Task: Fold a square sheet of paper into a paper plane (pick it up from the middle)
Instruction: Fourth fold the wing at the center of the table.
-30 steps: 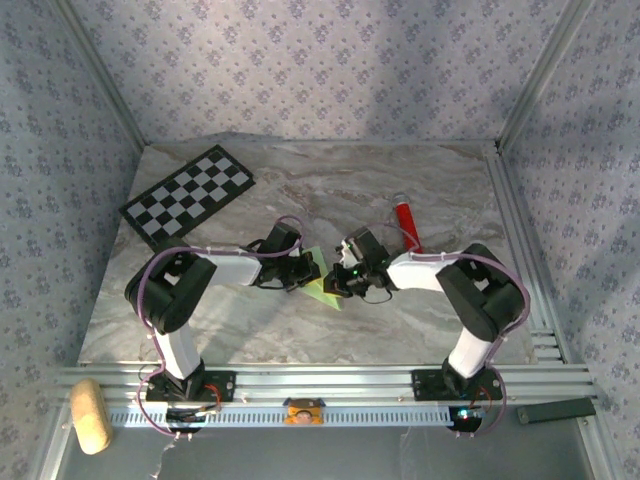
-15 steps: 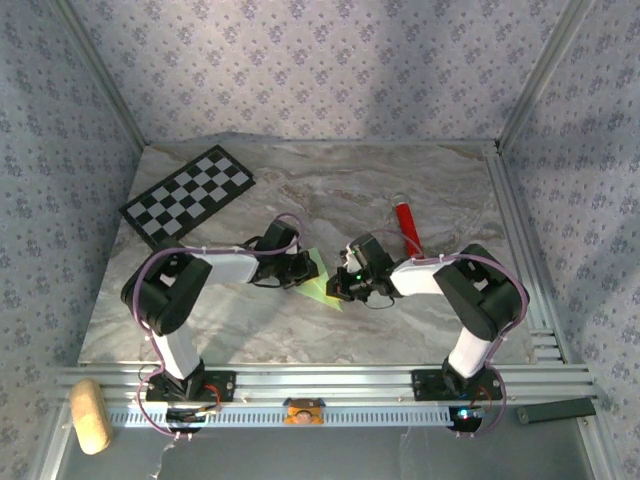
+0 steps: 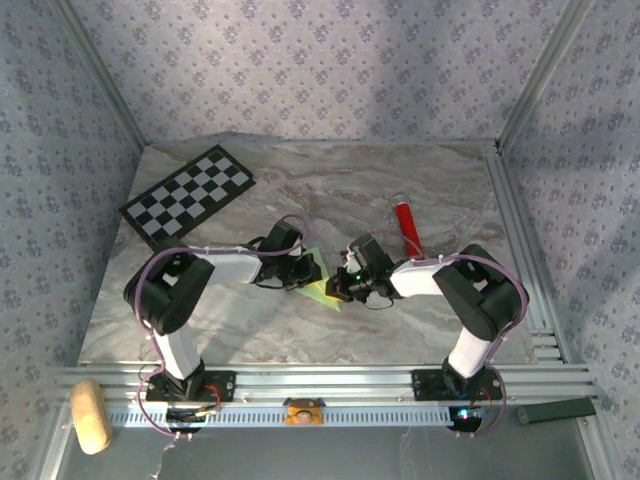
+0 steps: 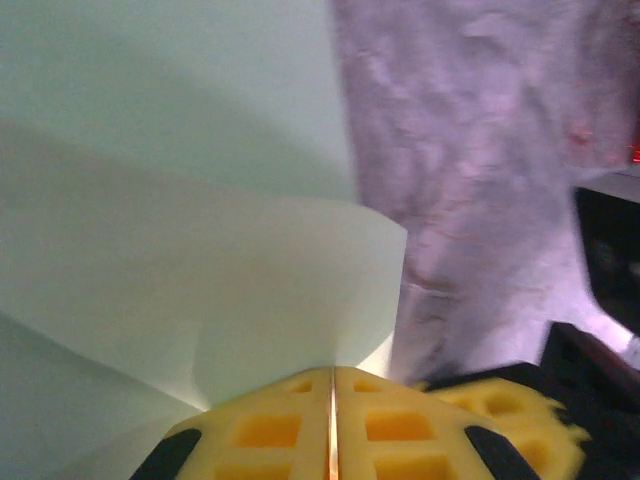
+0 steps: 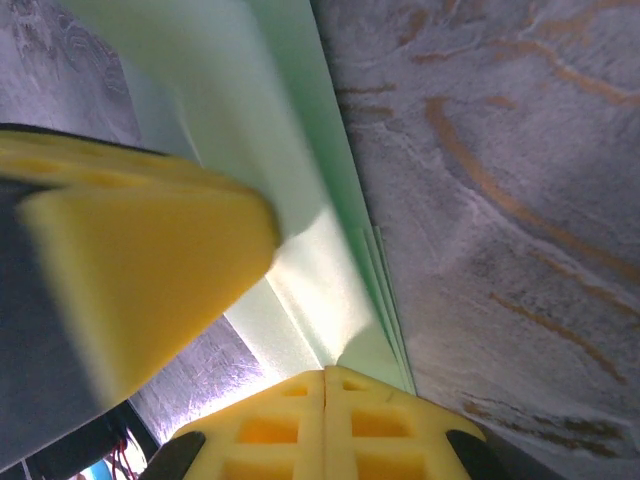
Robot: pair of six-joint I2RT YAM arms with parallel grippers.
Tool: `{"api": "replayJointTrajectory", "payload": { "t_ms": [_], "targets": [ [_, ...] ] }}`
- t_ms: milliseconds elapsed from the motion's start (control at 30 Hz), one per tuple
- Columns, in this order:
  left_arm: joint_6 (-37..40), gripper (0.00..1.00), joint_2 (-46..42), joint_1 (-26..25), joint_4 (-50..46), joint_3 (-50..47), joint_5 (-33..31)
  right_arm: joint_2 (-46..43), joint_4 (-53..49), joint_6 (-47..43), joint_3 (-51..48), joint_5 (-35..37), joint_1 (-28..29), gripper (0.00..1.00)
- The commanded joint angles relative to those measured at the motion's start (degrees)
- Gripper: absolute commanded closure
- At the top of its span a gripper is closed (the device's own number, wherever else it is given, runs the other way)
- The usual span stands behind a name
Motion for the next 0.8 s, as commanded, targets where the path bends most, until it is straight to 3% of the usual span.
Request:
{"api": "replayJointTrajectory", "payload": {
  "t_ms": [0,767],
  "targets": [
    [0.0,0.92,2.0,0.6,0.3,1.1,-1.1,1.2,-4.6,0.9,-2.5,2.7,0.8,0.99],
    [5.9,0.91,3.0,15.6,-2.4,2.0,1.9,1.3,-0.9,3.1,-6.2,3.5,2.3,1.0]
  ]
}}
